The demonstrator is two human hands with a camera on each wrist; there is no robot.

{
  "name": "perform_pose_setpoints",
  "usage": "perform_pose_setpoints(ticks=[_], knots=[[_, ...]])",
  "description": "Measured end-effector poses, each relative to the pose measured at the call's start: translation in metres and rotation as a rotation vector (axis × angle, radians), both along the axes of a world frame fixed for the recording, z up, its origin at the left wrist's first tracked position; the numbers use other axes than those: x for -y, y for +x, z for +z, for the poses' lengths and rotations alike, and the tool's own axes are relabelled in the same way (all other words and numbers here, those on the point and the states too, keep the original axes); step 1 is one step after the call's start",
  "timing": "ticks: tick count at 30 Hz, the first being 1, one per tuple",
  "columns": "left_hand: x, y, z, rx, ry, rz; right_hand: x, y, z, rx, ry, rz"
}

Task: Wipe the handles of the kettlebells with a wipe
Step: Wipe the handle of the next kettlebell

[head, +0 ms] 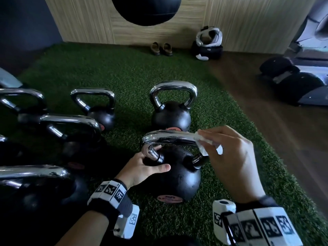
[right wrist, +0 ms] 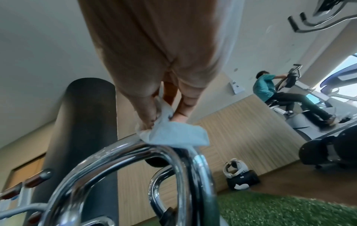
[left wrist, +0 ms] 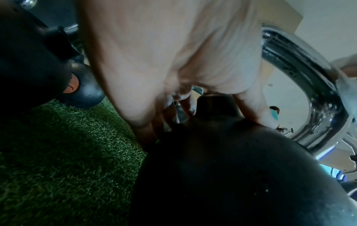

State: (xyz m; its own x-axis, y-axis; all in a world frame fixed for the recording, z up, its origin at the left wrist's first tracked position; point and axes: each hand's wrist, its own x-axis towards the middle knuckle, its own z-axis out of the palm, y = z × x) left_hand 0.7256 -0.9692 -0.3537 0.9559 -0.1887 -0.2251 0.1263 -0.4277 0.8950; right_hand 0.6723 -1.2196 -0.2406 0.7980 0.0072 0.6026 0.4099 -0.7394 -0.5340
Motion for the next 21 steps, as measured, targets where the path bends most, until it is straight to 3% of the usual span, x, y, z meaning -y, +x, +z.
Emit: perform_pose_setpoints(ticks=[4,11,16,21], knots=[[0.001,-0.002,0.001,-0.005,0.012,0.007,-0.004,-0.003,-0.004,-0.009,0.039,0.042],[0.002,-0.007,0.009,-0.003,0.027,0.006,0.03,0.001,-0.017,-0.266,0.353,0.002],[0.002,-0.008,0.012,-0.023,0.076,0.018,0.029,0.002,-0.033,-0.298,0.496,-0.039],[0.005,-0.01,0.014,-0.036,0.05,0.03,0.034,0.008,-0.067,-0.556,0.976,0.065]])
